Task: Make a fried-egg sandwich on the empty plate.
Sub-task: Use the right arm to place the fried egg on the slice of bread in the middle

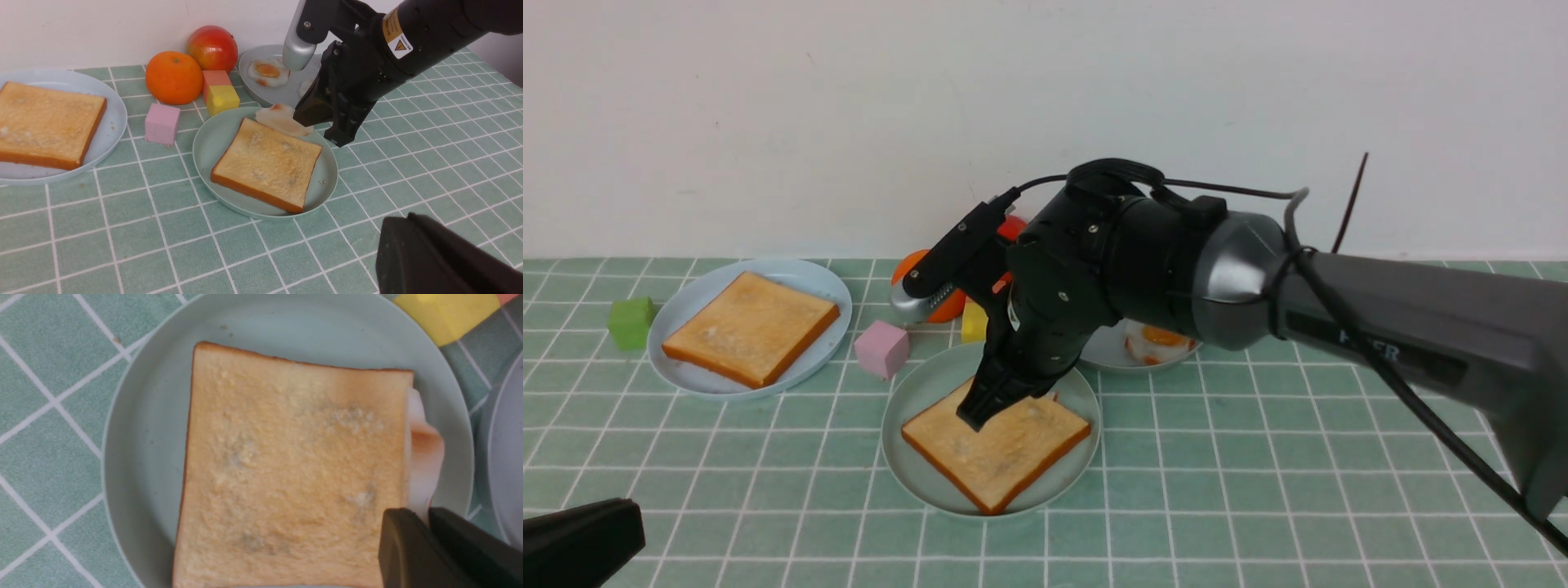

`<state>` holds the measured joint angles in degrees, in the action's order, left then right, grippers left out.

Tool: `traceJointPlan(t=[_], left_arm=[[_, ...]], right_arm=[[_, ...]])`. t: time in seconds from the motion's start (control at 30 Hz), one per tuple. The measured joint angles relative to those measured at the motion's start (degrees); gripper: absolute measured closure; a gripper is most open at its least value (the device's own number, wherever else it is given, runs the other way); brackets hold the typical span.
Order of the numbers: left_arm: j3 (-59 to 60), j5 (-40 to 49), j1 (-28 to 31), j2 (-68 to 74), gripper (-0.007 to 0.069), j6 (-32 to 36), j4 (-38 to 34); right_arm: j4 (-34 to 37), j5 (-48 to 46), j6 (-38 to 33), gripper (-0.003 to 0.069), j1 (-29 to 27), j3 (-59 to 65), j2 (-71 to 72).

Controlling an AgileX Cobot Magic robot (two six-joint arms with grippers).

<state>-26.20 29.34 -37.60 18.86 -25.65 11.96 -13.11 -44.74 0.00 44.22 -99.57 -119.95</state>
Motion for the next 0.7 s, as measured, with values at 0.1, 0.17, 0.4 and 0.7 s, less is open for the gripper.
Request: traceJointPlan(t=[0.1, 0.17, 0.4, 0.7], left_arm=[[0.0, 0.0, 0.0, 0.0, 0.062, 0.0, 0.0], [0.0, 0.0, 0.0, 0.0, 0.0618, 0.0, 0.0], [0.0, 0.0, 0.0, 0.0, 0.0614, 0.0, 0.0], [0.0, 0.0, 0.0, 0.0, 0.0608, 0.0, 0.0]], right_arm=[[-0.3, -0.4, 0.0, 0.0606, 0.0, 0.0, 0.8], [-0.3, -0.8, 0.5, 0.0606, 0.0, 0.0, 1.6], [1.5, -3.0, 2.5, 0.0606, 0.0, 0.0, 2.5], [3.1, -3.2, 2.8, 0.0606, -0.1, 0.0, 1.5]])
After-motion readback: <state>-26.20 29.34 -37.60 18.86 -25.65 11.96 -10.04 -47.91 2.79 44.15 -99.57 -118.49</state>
